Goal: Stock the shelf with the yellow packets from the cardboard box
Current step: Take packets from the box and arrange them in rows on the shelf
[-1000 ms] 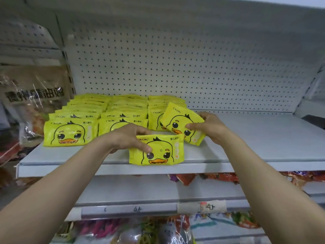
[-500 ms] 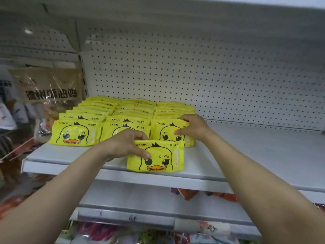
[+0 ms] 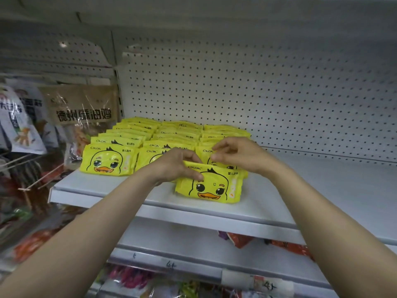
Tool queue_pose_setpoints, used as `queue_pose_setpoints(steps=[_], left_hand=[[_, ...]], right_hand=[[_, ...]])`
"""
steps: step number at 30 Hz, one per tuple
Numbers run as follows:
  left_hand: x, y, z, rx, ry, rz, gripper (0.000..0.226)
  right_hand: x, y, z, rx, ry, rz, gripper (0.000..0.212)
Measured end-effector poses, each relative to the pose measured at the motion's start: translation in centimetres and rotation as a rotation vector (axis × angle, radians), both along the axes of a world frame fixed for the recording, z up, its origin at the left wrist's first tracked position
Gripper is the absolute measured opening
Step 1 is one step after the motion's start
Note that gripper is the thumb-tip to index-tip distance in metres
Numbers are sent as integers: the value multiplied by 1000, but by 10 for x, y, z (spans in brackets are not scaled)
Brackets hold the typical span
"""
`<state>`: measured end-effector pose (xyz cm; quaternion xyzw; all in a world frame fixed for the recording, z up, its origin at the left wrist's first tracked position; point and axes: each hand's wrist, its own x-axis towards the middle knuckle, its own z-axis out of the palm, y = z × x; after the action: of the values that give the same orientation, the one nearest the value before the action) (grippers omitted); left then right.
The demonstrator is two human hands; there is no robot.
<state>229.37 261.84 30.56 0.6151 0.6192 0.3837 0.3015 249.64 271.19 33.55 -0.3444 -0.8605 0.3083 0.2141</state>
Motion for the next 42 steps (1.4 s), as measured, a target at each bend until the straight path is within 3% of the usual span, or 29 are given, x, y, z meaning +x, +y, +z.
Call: queue_pose_setpoints(steps=[3,6,8,11,14,34,42], left_hand=[[0,7,0,47,-34,27,27],[-5,16,-11,173,-1,115,23],[-12,20,-22,297,179,217,27],[-24,21,-40,373,576,301,51],[-28,19,-52,321,688,331,71],[-42,28,-68,351,697,262,76],[-37,19,-55,266,733,266,78]], right_hand=[[-2,-8,-5,93,-310,43,37],[-2,2,-13,158,-282,-40,29],[-1,9,-14,213,-306,-97,28],[1,20,-16,250,-311,-188,34],[0,25,-20,244,-285,-252,39],[-11,8,-38,327,-226,-503,52],[-14,-11,-37,424,-346,-600,59]])
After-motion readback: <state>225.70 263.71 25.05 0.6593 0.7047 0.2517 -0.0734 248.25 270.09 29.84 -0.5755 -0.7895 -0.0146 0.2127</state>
